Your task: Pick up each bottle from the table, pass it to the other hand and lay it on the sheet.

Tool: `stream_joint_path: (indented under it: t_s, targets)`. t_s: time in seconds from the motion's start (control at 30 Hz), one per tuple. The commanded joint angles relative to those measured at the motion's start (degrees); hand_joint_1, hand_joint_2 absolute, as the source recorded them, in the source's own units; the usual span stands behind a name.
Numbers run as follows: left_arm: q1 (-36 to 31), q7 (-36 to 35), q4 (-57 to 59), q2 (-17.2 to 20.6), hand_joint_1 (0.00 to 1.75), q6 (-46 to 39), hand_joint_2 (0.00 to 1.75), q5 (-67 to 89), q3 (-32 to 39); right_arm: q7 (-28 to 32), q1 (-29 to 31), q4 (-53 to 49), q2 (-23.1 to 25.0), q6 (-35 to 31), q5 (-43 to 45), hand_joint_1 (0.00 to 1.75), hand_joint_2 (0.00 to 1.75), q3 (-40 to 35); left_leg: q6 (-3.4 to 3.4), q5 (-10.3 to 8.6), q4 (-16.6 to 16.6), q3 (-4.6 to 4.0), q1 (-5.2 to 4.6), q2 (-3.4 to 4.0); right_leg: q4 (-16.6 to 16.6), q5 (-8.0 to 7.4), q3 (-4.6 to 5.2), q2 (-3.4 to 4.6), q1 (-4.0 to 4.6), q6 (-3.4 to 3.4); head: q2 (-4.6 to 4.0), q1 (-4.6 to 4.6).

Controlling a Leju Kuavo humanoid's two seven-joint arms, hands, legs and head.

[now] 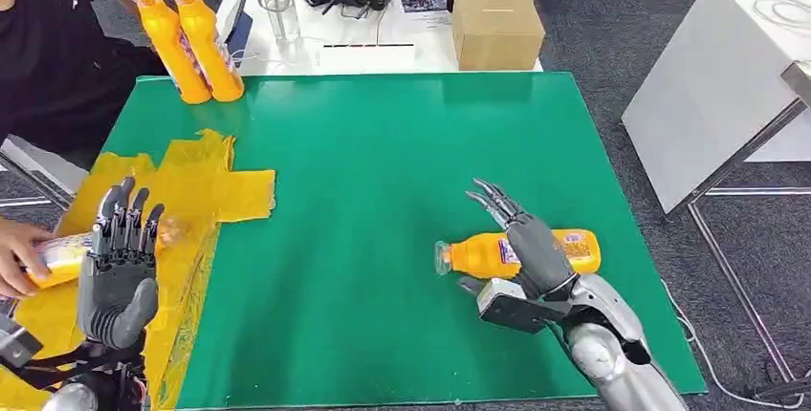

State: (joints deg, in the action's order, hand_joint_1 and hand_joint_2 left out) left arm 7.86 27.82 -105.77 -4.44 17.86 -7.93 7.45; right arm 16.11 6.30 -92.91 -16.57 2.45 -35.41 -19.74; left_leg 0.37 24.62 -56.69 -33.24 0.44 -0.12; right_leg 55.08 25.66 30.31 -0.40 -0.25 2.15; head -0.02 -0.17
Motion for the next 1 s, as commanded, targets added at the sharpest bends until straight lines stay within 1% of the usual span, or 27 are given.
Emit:
stream_joint_path:
  t_s: [0.03, 0.1, 0.13, 0.2, 0.27, 0.3, 0.33, 0.43, 0.6, 0.77, 0.8, 0.9, 1.0]
  targets:
    - [-0.4, 0.1, 1.4, -0.9, 0.00, -0.7, 1.75, 0.3, -0.4, -2.2, -6.2, -5.3, -8.4, 2.0, 0.0, 0.00, 1.75, 5.6, 0.00, 0.03, 0.0, 0.08, 0.00, -0.16, 0.0, 0.08, -0.12, -0.13, 0.00, -0.02, 0.00, 0.00]
    - [-0.6, 0.6, 1.9, -0.8, 0.00, -1.0, 1.75, 0.6, -0.4, -1.7, -10.5, -7.5, -11.6, 4.4, 1.5, 0.00, 1.75, 10.1, 0.03, 0.07, 0.0, 0.11, 0.04, -0.43, -0.1, 0.17, -0.29, -0.40, 0.02, 0.00, 0.00, -0.02]
    - [-0.8, 0.6, 2.2, -0.7, 0.00, -0.9, 1.75, 0.5, -0.5, -1.7, -11.7, -7.9, -12.4, 5.1, 1.7, 0.00, 1.75, 11.8, 0.06, 0.12, 0.0, 0.21, 0.04, -0.51, -0.1, 0.23, -0.39, -0.47, 0.01, 0.00, 0.00, -0.02]
    - [-1.2, 0.6, 2.8, -0.4, 0.00, -0.9, 1.75, 0.7, -0.7, -1.8, -12.3, -7.6, -13.6, 6.9, 2.1, 0.00, 1.75, 13.7, 0.07, 0.07, 0.0, 0.14, -0.02, -0.60, 0.0, 0.22, -0.30, -0.57, -0.05, 0.04, 0.00, 0.02]
    - [-2.0, 0.4, 3.5, -0.1, 0.00, -0.7, 1.75, 0.7, -0.8, -2.2, -10.6, -5.9, -14.2, 8.5, 2.2, 0.00, 1.75, 14.1, 0.05, 0.03, 0.0, -0.02, -0.03, -0.30, 0.0, 0.10, -0.09, -0.31, -0.07, 0.02, 0.00, 0.00]
    - [-2.6, 0.3, 4.0, 0.1, 0.00, -0.6, 1.75, 0.6, -0.8, -2.6, -8.8, -4.1, -14.3, 9.4, 2.1, 0.00, 1.75, 13.4, 0.08, 0.17, 0.0, 0.18, -0.01, -0.26, 0.0, 0.19, -0.31, -0.25, -0.05, 0.02, 0.00, 0.00]
    - [-2.9, 0.3, 4.2, 0.2, 0.00, -0.5, 1.75, 0.5, -0.8, -3.0, -7.5, -2.8, -14.3, 9.9, 1.9, 0.00, 1.75, 12.8, 0.07, 0.07, 0.0, -0.01, -0.04, -0.12, 0.0, 0.05, -0.07, -0.13, -0.09, 0.00, 0.00, 0.00]
    - [-4.3, -0.1, 5.3, 0.6, 0.00, -0.1, 1.75, 0.2, -0.9, -3.9, -2.4, 2.6, -14.2, 11.2, 1.3, 0.00, 1.75, 9.6, 0.11, 0.07, 0.1, 0.09, -0.15, 0.08, -0.1, -0.02, -0.08, 0.05, -0.17, -0.01, 0.00, -0.02]
    - [-4.5, -0.4, 5.5, 0.7, 0.00, 0.0, 1.75, 0.1, -1.2, -4.3, -0.9, 4.5, -14.0, 11.2, 1.3, 0.00, 1.75, 8.1, 0.13, 0.03, 0.1, 0.18, -0.15, -0.01, -0.1, -0.01, -0.17, 0.01, -0.15, 0.00, 0.00, 0.00]
    - [-5.7, -0.8, 6.3, 0.8, 0.00, -0.1, 1.75, 0.3, -1.6, -5.5, 3.5, 9.3, -13.8, 10.5, 0.5, 0.00, 1.75, 5.3, 0.15, 0.06, 0.1, 0.22, -0.12, 0.14, -0.1, -0.04, -0.21, 0.16, -0.11, 0.02, 0.00, -0.02]
    - [-5.9, -0.9, 6.7, 1.0, 0.00, 0.0, 1.75, 0.2, -1.8, -5.5, 5.1, 11.2, -13.8, 10.4, 0.4, 0.00, 1.75, 4.3, 0.15, 0.03, 0.1, 0.17, -0.15, 0.07, -0.1, -0.03, -0.17, 0.08, -0.15, 0.04, 0.00, -0.02]
    - [-6.8, -1.0, 7.4, 1.1, 0.00, 0.2, 1.75, 0.0, -2.1, -6.1, 8.2, 14.9, -13.5, 11.0, 0.2, 0.00, 1.75, 2.2, 0.14, 0.06, 0.1, 0.24, -0.11, 0.15, -0.1, -0.06, -0.24, 0.17, -0.10, 0.02, 0.00, 0.00]
    - [-7.4, -1.2, 7.9, 1.1, 0.00, 0.2, 1.75, -0.1, -2.3, -6.1, 9.2, 16.4, -13.5, 11.2, 0.2, 0.00, 1.75, 1.0, 0.14, 0.03, 0.1, 0.23, -0.12, 0.11, -0.1, -0.07, -0.23, 0.13, -0.12, 0.02, 0.00, 0.00]
